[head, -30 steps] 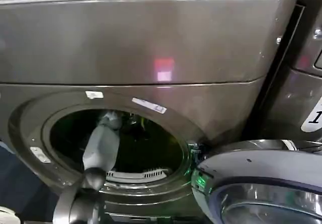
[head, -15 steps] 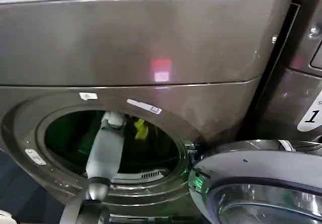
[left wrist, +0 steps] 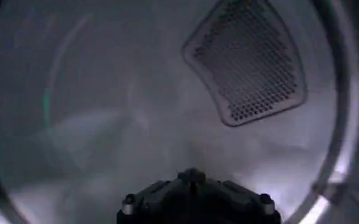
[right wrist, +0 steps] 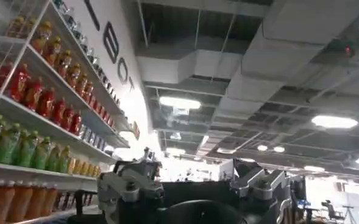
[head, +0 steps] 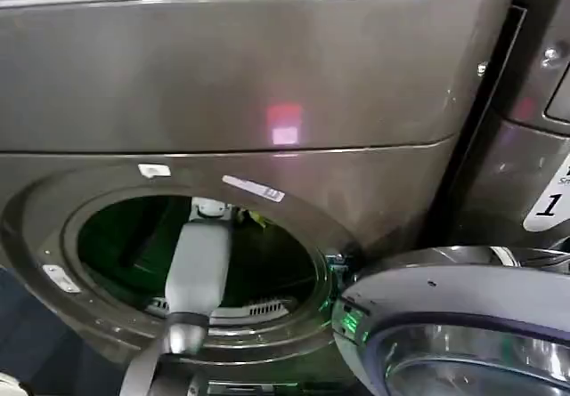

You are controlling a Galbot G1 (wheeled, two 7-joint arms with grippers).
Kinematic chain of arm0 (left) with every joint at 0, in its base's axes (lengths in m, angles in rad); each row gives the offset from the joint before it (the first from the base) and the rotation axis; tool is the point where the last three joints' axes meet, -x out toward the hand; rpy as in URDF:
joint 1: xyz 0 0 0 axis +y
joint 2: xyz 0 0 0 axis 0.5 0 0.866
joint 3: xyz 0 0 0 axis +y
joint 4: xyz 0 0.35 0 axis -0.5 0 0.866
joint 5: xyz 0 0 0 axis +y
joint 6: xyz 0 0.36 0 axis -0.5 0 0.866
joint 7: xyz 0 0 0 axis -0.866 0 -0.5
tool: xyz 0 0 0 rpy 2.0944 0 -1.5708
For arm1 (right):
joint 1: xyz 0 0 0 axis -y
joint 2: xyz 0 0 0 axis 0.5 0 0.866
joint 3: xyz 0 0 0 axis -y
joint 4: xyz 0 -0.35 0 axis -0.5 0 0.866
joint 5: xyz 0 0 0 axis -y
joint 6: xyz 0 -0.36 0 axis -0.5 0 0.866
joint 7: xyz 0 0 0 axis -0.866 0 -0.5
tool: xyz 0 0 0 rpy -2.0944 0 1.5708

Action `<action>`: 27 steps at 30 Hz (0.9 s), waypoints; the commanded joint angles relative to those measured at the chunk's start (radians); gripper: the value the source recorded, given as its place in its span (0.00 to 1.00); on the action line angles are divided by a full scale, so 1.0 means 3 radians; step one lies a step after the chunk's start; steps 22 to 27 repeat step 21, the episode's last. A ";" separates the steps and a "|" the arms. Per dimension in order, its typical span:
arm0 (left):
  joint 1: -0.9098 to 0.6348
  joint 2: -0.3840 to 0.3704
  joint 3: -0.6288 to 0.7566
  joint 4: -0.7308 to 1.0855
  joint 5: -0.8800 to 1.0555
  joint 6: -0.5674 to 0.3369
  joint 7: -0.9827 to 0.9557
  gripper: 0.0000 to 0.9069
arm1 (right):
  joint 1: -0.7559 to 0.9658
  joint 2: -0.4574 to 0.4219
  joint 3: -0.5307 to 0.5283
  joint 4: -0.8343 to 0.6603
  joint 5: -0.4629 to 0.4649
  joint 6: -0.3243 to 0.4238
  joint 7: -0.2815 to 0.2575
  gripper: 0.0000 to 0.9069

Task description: Grasp the clothes from the dryer.

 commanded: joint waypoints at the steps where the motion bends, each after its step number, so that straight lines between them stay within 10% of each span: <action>1: -0.0018 -0.0071 0.0001 0.0054 -0.0256 0.0092 -0.0339 0.00 | -0.0009 0.0010 0.0027 -0.0011 -0.0002 0.0008 0.0007 1.00; 27: 0.0004 -0.0067 -0.0007 0.0102 -0.0237 0.0095 -0.0292 0.00 | -0.0021 0.0033 0.0088 0.0049 -0.0101 -0.0126 -0.0007 1.00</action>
